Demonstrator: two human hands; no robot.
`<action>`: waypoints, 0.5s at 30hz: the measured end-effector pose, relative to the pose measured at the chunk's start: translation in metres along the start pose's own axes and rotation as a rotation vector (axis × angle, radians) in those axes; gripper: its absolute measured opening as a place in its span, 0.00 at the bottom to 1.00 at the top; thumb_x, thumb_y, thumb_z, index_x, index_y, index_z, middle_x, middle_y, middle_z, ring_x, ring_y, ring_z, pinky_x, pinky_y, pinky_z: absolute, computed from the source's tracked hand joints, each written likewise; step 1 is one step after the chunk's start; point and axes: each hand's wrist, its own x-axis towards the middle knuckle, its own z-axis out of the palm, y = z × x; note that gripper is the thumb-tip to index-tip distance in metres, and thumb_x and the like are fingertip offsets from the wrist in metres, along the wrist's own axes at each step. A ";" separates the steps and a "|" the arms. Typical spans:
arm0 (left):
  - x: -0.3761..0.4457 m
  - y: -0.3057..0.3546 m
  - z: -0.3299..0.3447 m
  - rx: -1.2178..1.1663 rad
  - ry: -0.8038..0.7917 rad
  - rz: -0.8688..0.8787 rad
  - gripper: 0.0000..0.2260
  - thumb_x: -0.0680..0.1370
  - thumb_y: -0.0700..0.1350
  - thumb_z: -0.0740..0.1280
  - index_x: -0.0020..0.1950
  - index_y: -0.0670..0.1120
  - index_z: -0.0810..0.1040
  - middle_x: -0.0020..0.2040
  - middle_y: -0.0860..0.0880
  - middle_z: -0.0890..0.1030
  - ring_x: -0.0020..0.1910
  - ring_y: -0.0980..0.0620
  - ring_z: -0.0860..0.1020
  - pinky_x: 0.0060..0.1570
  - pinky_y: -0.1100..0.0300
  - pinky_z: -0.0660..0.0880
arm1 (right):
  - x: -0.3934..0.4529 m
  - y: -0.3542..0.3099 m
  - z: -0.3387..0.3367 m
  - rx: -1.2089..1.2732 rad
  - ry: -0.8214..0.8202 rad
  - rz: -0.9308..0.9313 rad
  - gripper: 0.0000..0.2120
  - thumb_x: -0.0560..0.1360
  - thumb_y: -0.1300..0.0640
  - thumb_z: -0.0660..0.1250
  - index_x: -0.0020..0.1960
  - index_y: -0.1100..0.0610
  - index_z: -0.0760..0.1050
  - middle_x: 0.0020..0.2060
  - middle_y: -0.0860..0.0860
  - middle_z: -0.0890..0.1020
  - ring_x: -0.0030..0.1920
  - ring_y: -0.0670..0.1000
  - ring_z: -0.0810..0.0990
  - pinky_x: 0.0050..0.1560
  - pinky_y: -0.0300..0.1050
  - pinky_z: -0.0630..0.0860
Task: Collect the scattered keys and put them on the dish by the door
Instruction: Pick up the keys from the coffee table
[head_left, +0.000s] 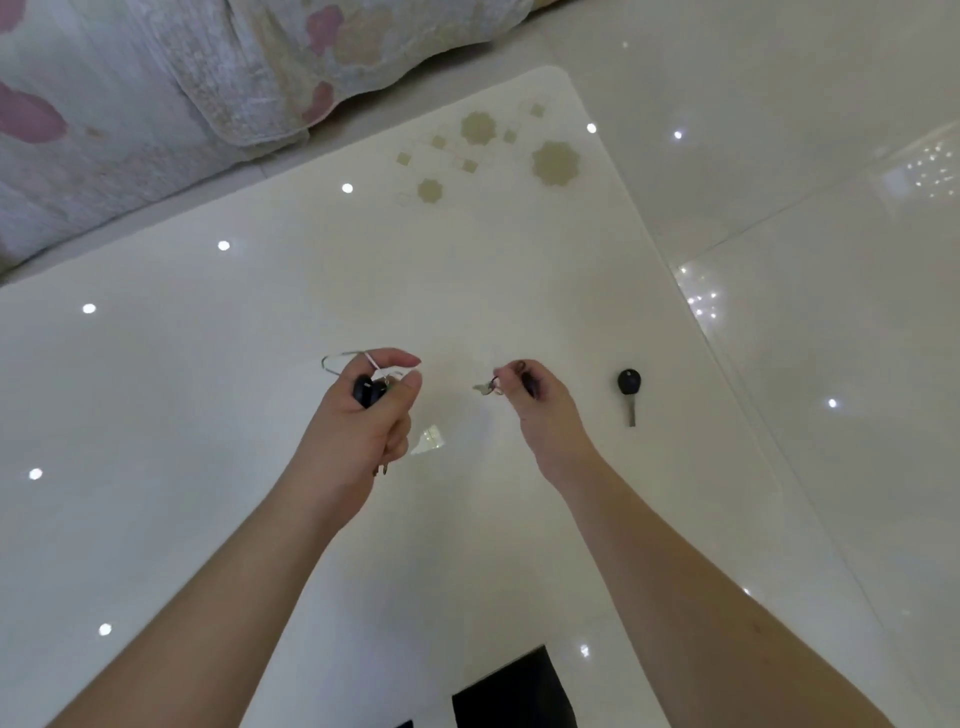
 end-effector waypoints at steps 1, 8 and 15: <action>0.001 0.000 0.008 0.014 -0.025 -0.001 0.06 0.79 0.41 0.66 0.49 0.52 0.79 0.28 0.51 0.62 0.25 0.53 0.59 0.23 0.64 0.61 | -0.002 0.000 -0.007 0.027 0.031 0.018 0.06 0.77 0.50 0.64 0.45 0.45 0.80 0.38 0.43 0.80 0.40 0.41 0.75 0.41 0.31 0.68; 0.003 -0.001 0.055 0.060 -0.138 -0.018 0.05 0.79 0.41 0.66 0.50 0.51 0.79 0.28 0.53 0.63 0.25 0.53 0.60 0.25 0.62 0.59 | -0.010 0.007 -0.059 -0.058 0.338 0.016 0.07 0.81 0.54 0.58 0.44 0.51 0.69 0.34 0.44 0.79 0.34 0.40 0.76 0.41 0.38 0.69; 0.000 -0.012 0.074 0.144 -0.217 -0.052 0.05 0.78 0.42 0.67 0.50 0.52 0.80 0.32 0.51 0.63 0.27 0.51 0.59 0.25 0.62 0.60 | -0.001 0.021 -0.108 -0.307 0.579 0.014 0.11 0.77 0.47 0.63 0.45 0.53 0.67 0.32 0.45 0.73 0.27 0.42 0.71 0.24 0.31 0.65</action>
